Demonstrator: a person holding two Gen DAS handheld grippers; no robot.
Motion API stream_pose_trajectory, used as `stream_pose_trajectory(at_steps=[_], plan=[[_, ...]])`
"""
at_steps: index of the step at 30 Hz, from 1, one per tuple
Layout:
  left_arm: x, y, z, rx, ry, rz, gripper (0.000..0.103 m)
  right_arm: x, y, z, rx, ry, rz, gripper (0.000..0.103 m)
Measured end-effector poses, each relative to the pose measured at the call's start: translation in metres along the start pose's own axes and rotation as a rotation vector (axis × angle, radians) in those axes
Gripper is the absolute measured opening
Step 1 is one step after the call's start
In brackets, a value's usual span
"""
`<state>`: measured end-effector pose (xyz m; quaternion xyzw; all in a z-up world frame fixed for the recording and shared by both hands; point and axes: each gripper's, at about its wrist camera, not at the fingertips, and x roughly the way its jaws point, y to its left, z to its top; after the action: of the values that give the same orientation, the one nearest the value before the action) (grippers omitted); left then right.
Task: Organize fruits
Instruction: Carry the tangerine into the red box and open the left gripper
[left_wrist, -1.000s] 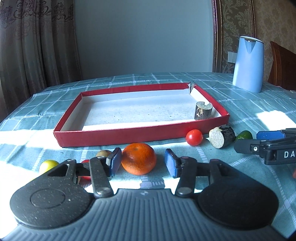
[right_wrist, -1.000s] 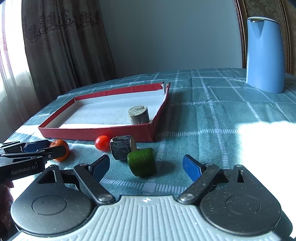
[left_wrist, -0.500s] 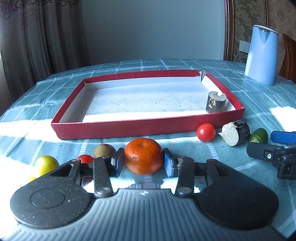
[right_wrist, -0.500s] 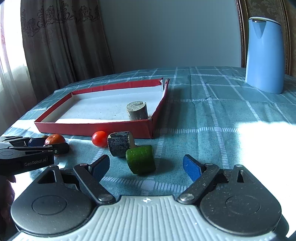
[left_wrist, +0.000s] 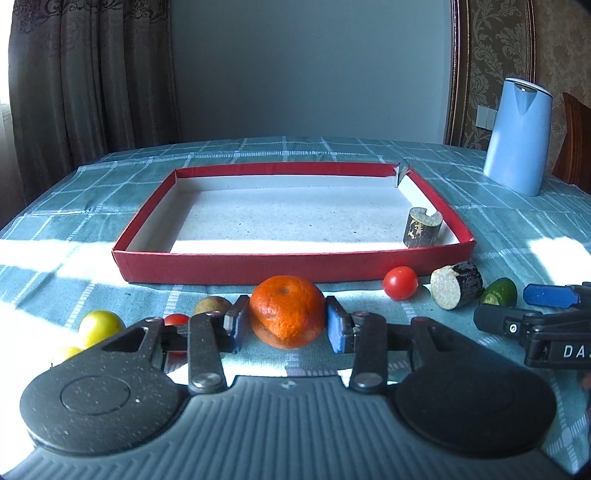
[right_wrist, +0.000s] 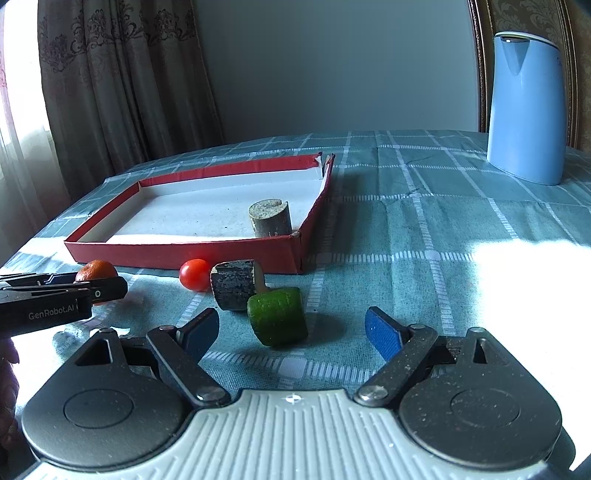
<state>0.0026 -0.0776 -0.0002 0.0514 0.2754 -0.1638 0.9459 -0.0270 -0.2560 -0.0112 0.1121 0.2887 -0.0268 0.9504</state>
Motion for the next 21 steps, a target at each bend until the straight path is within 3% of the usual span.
stream_pose_trajectory(at_steps=[3,10,16,21], plan=[[-0.008,-0.001,0.009,0.001,-0.029,0.016,0.039,0.0,0.0,0.0,-0.001,0.001,-0.001,0.086],[-0.001,0.014,0.047,-0.004,-0.089,0.128,0.039,0.001,0.0,0.0,-0.003,0.002,-0.002,0.086],[0.034,0.035,0.071,-0.021,-0.057,0.222,0.039,0.001,0.0,-0.001,-0.005,0.004,-0.003,0.087],[0.054,0.051,0.072,-0.052,-0.015,0.256,0.039,0.001,0.0,-0.001,-0.003,0.005,-0.001,0.088]])
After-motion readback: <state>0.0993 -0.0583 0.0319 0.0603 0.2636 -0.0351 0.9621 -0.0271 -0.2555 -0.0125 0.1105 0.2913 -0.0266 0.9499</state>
